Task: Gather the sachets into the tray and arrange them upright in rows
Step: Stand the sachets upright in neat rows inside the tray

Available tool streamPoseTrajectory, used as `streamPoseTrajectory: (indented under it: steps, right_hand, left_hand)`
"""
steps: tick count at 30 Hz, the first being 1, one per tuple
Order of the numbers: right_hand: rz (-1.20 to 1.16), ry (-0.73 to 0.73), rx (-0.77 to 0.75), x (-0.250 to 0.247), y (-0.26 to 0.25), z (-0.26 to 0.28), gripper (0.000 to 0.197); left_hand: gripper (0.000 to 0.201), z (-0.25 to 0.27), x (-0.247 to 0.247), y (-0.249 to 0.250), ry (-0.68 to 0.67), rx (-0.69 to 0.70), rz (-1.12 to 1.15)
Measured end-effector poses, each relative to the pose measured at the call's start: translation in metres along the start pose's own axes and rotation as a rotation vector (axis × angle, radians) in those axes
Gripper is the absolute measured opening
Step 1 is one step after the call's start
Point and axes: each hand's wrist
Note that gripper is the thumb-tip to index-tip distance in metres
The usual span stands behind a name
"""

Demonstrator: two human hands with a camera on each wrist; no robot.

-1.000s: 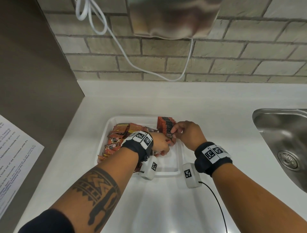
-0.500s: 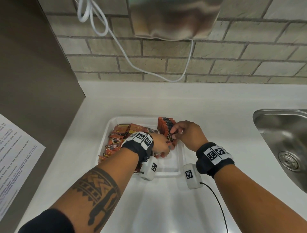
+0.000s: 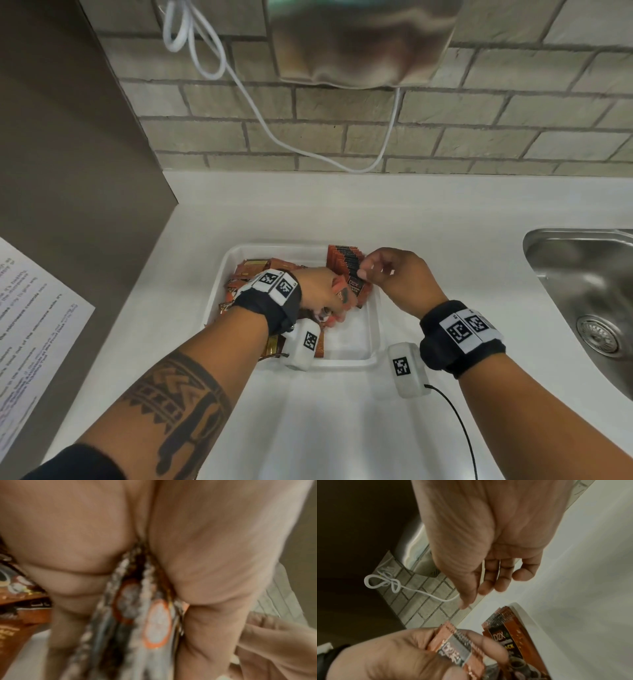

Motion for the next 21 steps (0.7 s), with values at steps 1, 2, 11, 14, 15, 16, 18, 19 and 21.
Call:
streamPoseTrajectory:
  steps: [1,2,11,14,15,16,18,19,21]
  right_hand:
    - [-0.056,-0.02,-0.001,-0.002,-0.005,0.002,0.005]
    - [-0.104,-0.055,0.001,-0.004,-0.009,0.003,0.007]
    - [-0.297,-0.054,0.013,-0.007,-0.018,-0.013,0.015]
    - [-0.249,-0.038,0.013,-0.008,-0.023,-0.017,0.012]
    - [-0.24,-0.036,0.015,-0.008,-0.025,-0.017,0.009]
    - [-0.24,-0.032,0.018,-0.008,-0.028,-0.018,0.007]
    - [-0.245,-0.03,0.017,-0.009,-0.032,-0.018,0.005]
    - [-0.234,-0.027,0.015,-0.009,-0.033,-0.017,0.003]
    - [-0.189,-0.02,-0.001,-0.01,-0.032,-0.017,0.002]
  left_hand:
    - [0.026,0.003,-0.002,-0.002,0.025,0.043,0.079]
    - [0.027,0.005,-0.005,-0.004,0.071,0.084,0.147]
    - [0.036,0.015,-0.004,-0.007,0.047,0.332,0.58]
    - [0.04,0.017,-0.006,-0.008,0.075,0.351,0.557]
    - [0.037,0.018,-0.007,-0.008,0.094,0.355,0.521]
    - [0.035,0.019,-0.008,-0.007,0.117,0.355,0.479]
    - [0.036,0.021,-0.01,-0.008,0.18,0.337,0.414]
    - [0.038,0.022,-0.011,-0.008,0.214,0.327,0.393]
    - [0.041,0.024,-0.015,-0.009,0.258,0.302,0.325]
Point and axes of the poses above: each hand's wrist, its own z-axis away from the middle knuckle, its own x-axis out of the palm, y = z × x, and after that the axes turned 11 degrees about -x, right-handed
